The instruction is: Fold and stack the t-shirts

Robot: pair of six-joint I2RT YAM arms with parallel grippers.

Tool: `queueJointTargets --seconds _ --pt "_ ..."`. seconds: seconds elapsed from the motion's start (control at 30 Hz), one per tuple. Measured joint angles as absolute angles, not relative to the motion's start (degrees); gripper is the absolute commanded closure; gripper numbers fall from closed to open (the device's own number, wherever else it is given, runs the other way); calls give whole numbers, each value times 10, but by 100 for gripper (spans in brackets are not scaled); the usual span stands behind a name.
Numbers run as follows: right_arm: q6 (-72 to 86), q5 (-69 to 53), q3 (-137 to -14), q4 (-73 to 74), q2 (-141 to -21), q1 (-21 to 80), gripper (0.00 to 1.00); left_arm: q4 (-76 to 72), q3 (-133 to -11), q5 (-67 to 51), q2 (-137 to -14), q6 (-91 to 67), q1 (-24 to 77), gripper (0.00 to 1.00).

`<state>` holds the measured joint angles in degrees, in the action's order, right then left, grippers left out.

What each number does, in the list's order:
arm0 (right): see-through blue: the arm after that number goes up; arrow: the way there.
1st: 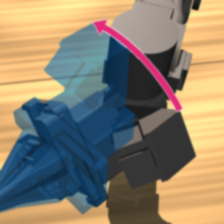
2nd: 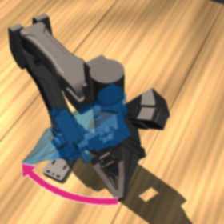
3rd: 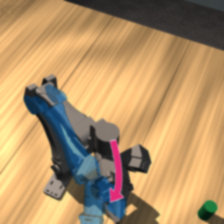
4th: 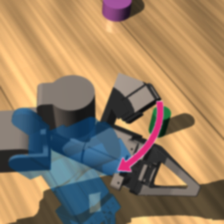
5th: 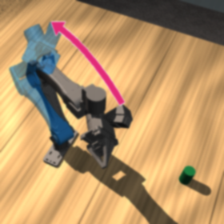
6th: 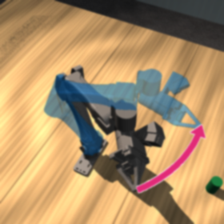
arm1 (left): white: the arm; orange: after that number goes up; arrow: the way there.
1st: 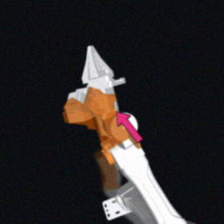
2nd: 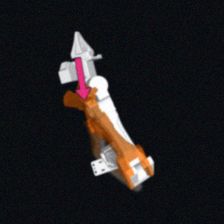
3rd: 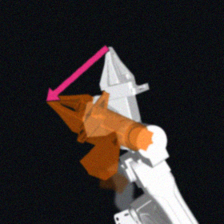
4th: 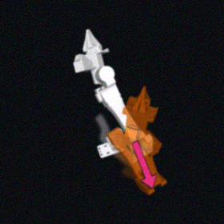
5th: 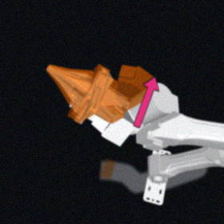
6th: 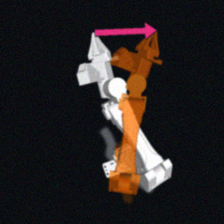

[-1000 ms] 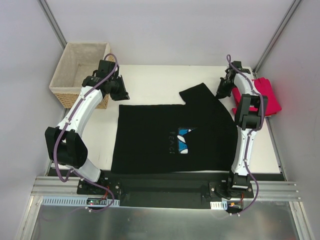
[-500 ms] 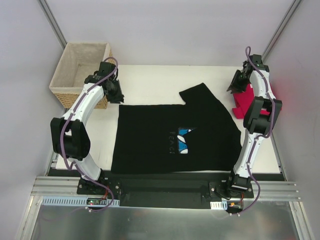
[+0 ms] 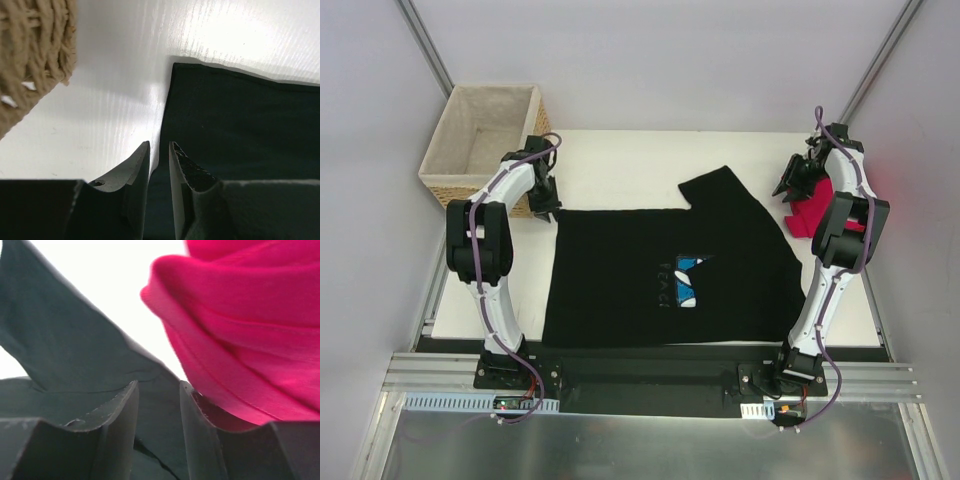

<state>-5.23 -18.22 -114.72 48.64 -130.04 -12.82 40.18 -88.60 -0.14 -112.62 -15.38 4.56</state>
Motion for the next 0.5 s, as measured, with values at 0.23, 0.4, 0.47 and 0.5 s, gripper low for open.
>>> queueJointTargets --seconds 0.23,0.4,0.47,0.5 --pt "-68 -199 -1153 488 -1310 -122 53 402 -886 -17 -1157 -138 46 78" --pt "-83 -193 -1154 496 -1327 -110 52 402 -886 -25 -1165 -133 46 77" --pt "-96 -182 -1160 505 -1338 -93 52 402 -887 -27 -1174 -130 46 77" --pt "-97 -182 -1160 505 -1339 -91 52 402 -887 -28 -1175 -130 46 77"
